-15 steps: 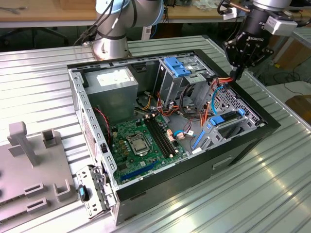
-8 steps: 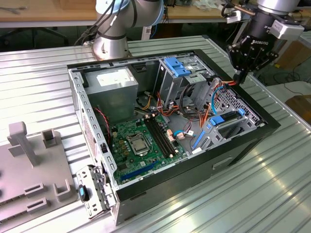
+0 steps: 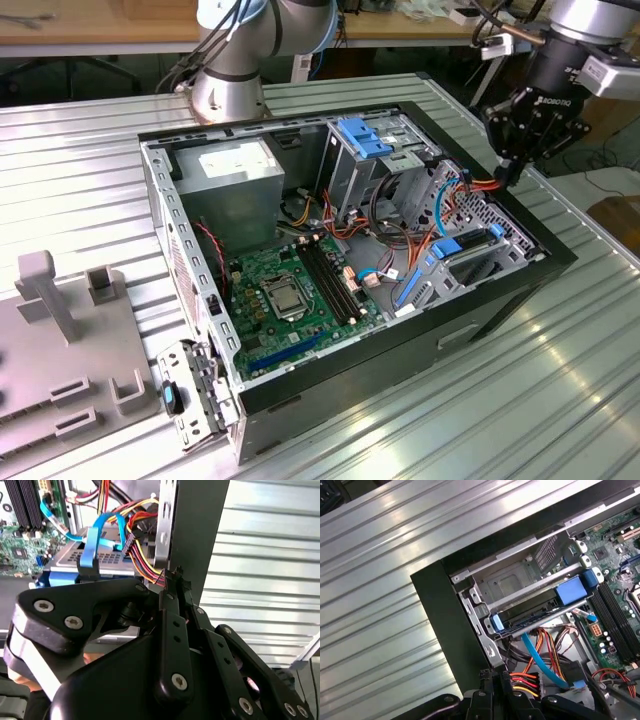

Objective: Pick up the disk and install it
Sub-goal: 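Insert the first disk wire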

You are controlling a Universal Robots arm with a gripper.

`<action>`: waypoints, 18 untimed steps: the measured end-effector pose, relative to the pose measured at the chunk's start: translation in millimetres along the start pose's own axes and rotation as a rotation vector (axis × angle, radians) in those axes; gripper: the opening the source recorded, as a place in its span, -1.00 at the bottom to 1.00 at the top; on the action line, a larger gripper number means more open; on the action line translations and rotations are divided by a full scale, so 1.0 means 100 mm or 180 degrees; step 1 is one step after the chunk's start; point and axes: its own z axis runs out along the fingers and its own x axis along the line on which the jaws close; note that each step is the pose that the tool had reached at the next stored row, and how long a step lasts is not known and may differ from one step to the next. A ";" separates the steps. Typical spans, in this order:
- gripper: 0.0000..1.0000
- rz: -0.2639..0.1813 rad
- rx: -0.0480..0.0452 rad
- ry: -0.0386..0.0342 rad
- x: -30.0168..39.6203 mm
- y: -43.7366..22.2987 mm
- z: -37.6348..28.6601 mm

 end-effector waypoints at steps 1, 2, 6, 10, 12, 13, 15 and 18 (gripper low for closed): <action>-0.65 0.0000 0.0000 0.0000 0.006 0.015 0.001; -0.65 0.0010 -0.0001 -0.0001 0.006 0.019 0.002; -0.65 0.0228 -0.0018 -0.0022 0.006 0.019 0.002; -0.65 0.0537 -0.0042 -0.0053 0.006 0.020 0.002; -0.65 0.0647 -0.0051 -0.0063 0.006 0.020 0.002; -0.65 0.0715 -0.0056 -0.0070 0.006 0.020 0.002; -0.65 0.0823 -0.0064 -0.0081 0.006 0.020 0.002; -0.65 0.0978 -0.0076 -0.0096 0.006 0.020 0.002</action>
